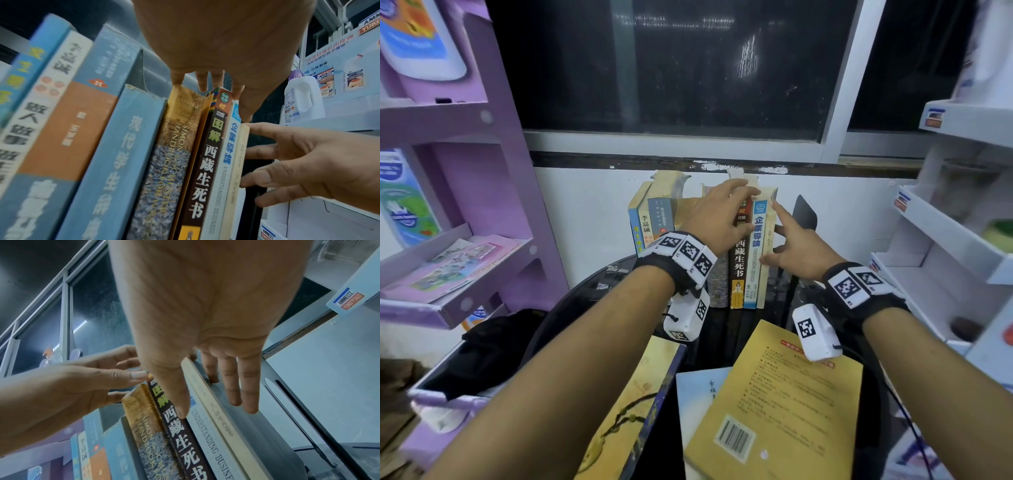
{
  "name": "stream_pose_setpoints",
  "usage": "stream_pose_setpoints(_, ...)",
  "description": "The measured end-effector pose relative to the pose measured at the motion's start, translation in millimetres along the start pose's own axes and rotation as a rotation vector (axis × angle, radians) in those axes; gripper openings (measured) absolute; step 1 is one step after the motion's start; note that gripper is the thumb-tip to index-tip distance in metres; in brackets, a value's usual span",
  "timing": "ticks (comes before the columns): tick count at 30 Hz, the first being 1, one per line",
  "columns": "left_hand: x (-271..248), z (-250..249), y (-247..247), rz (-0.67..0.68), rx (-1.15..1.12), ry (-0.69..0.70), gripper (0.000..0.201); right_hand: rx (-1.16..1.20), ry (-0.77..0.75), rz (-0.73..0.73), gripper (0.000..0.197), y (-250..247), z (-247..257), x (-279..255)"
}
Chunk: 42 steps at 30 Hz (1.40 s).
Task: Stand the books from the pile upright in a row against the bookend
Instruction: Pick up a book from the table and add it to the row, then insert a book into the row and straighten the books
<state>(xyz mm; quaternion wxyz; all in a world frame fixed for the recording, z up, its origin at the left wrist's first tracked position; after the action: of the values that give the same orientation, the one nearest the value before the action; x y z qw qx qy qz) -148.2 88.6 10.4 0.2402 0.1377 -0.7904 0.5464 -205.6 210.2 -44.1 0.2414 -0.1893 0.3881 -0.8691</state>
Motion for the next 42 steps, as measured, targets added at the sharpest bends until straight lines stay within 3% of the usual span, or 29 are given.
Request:
stream_pose_setpoints(8,-35.0,-14.1,-1.9,-0.043,0.001,0.044,0.060,-0.102,0.049,-0.008,0.090,-8.2,0.7,-39.7)
stream_pose_setpoints(15,-68.3,-17.8,18.0,0.092,-0.070,-0.050,0.066,-0.197,0.165,0.051,0.083,-2.5,-13.0,-79.9)
stream_pose_setpoints(18,-85.8,-15.7,33.0,0.216,-0.152,-0.148,0.070,-0.220,0.239,0.085,0.079,1.5,-26.5,-98.0)
stream_pose_setpoints(21,-108.3,-10.4,59.9,0.431,-0.221,-0.279,0.074,-0.188,0.348,0.142,0.073,10.0,-47.6,-116.7)
stream_pose_setpoints(25,-140.2,-8.2,92.5,0.693,-0.274,-0.437,0.084,-0.194,0.474,0.158,0.112,24.3,-82.4,-130.9)
stream_pose_setpoints(26,-146.2,-7.9,98.4,0.732,-0.263,-0.464,0.085,-0.205,0.509,0.168,0.112,27.4,-86.5,-135.2)
stream_pose_setpoints(29,-162.9,-6.1,115.3,0.821,-0.292,-0.566,0.091,-0.233,0.601,0.155,0.098,30.0,-89.0,-152.6)
stream_pose_setpoints(32,-173.4,-6.8,126.7,0.854,-0.336,-0.631,0.094,-0.191,0.626,0.084,0.097,28.0,-91.2,-157.5)
stream_pose_setpoints(42,-182.7,-14.9,127.2,0.861,-0.341,-0.601,0.090,-0.139,0.685,0.098,0.062,39.2,-99.6,-172.5)
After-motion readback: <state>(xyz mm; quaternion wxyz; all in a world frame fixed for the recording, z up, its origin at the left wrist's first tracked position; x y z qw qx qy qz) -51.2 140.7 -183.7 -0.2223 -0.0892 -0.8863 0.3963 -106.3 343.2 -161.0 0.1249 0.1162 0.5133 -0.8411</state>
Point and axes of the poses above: each hand's wrist, its own x-axis towards the middle knuckle, its own y-axis out of the palm, z = x × y, the point moved 8 cm from there along x, towards the middle knuckle, and after that the axes turned 2 degrees about -x, right-handed, at the moved point
